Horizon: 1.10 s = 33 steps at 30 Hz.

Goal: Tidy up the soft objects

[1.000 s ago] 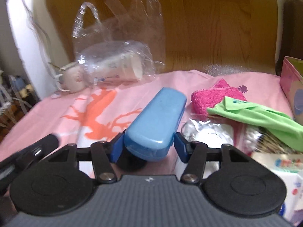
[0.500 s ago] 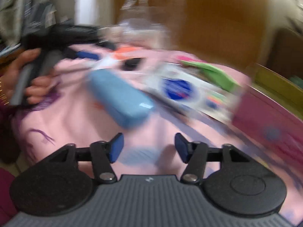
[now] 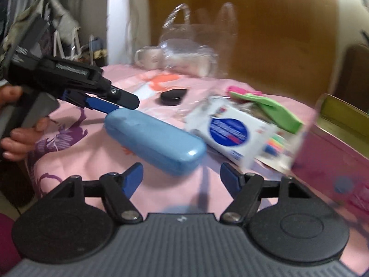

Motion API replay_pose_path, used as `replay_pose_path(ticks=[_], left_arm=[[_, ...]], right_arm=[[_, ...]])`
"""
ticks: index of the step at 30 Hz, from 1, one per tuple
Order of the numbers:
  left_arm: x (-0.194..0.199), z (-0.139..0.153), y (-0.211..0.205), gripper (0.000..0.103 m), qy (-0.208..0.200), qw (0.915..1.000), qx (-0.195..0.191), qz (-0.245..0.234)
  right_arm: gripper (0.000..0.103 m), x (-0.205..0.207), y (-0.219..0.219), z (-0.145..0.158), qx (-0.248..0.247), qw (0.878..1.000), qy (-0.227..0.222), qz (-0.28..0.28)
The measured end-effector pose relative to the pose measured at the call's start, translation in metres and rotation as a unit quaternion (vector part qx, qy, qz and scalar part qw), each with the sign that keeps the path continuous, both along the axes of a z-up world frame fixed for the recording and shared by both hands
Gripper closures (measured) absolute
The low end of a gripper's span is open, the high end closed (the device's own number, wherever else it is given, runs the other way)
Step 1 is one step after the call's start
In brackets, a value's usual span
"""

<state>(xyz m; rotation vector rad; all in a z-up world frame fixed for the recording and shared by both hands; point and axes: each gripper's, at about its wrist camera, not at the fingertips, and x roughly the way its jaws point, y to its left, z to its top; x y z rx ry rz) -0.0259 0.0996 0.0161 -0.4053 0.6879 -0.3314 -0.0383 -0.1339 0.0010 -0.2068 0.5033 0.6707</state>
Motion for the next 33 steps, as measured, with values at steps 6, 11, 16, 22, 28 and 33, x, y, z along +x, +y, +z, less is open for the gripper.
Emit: replay_pose_path(ticks=[6,11,16,22,28,33], left_arm=[[0.007,-0.009,-0.015,0.033,0.018,0.9995,-0.013,-0.022],[0.013,0.015,-0.044,0.035,-0.002,0.9988,-0.005,-0.048],[0.040,0.059,-0.112,0.035,-0.065,0.9909,0.011,-0.118],[0.090,0.080,-0.219,0.034,-0.095,0.9762,0.011,-0.195],[0.133,0.069,-0.293,0.033,-0.077,0.9738,0.014,-0.214],[0.156,0.048,-0.317,0.034,-0.045,0.9788,0.014,-0.199]], right_arm=[[0.028,0.028,0.015,-0.002,-0.005,0.998,0.045,0.037],[0.028,0.006,-0.008,0.002,0.014,1.000,0.015,0.003],[0.028,-0.008,-0.060,0.028,0.042,0.996,-0.044,-0.069],[0.028,0.005,-0.137,0.043,0.042,0.980,-0.077,-0.180],[0.028,0.041,-0.198,0.035,0.037,0.967,-0.052,-0.248],[0.027,0.069,-0.220,0.021,0.051,0.961,-0.014,-0.272]])
